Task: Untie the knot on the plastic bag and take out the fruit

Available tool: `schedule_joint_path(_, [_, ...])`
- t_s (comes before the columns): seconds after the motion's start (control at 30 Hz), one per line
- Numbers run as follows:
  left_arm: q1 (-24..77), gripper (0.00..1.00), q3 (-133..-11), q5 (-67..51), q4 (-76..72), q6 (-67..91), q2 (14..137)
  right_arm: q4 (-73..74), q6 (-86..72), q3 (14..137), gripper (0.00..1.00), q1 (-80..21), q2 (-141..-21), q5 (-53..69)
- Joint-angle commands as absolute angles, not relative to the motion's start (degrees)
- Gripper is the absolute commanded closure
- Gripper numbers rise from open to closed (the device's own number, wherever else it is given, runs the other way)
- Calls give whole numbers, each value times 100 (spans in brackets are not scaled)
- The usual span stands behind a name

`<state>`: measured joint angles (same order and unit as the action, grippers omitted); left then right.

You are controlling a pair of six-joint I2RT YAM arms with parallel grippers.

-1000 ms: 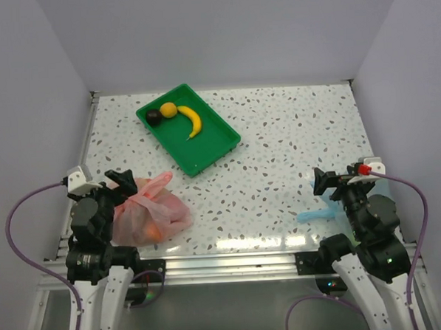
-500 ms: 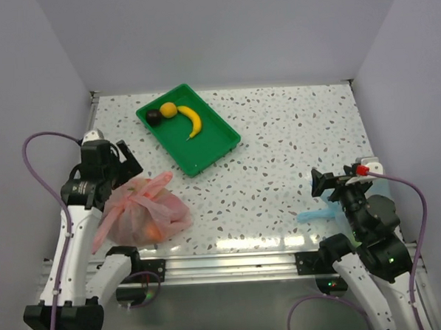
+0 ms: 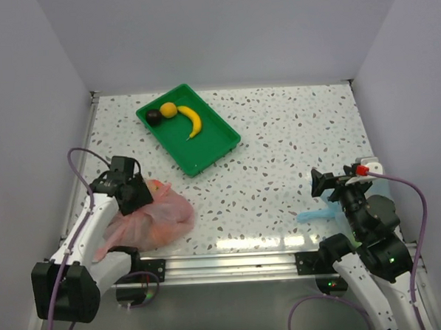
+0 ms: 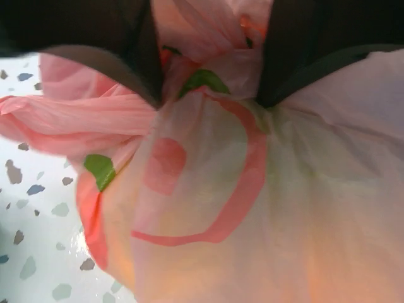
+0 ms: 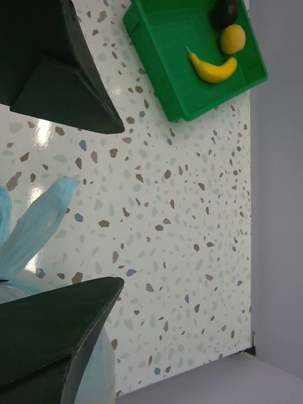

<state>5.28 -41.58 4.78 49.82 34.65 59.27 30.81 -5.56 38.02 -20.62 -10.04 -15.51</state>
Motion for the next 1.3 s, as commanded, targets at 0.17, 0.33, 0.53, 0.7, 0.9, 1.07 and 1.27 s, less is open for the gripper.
schedule_joint_path(0.17, [1642,100,-3393,-1045,3728,4613,5969,2944,-562,3867,1,-2100,-941,-1547])
schedule_joint_path(0.33, [2442,100,-3603,-1266,3375,5701,5704,2909,-606,3867,1,-2101,-975,-1424])
schedule_joint_path(0.53, [3944,100,-4200,-898,2471,7125,6063,3145,-764,4341,1,-2092,-1554,-1002])
schedule_joint_path(0.7, [4921,100,-5009,-274,1680,7777,7003,3427,-809,5288,1,-2101,-2626,-625])
schedule_joint_path(0.9, [5185,100,-5449,456,906,8707,7751,3524,-668,6098,1,-2101,-3583,770])
schedule_joint_path(1.07, [5300,100,-5695,843,124,9018,8278,3893,-774,6713,1,-2101,-4622,1590])
schedule_joint_path(1.27, [5396,54,-6108,1177,105,8115,8403,3929,-940,6847,1,-2101,-5185,1784])
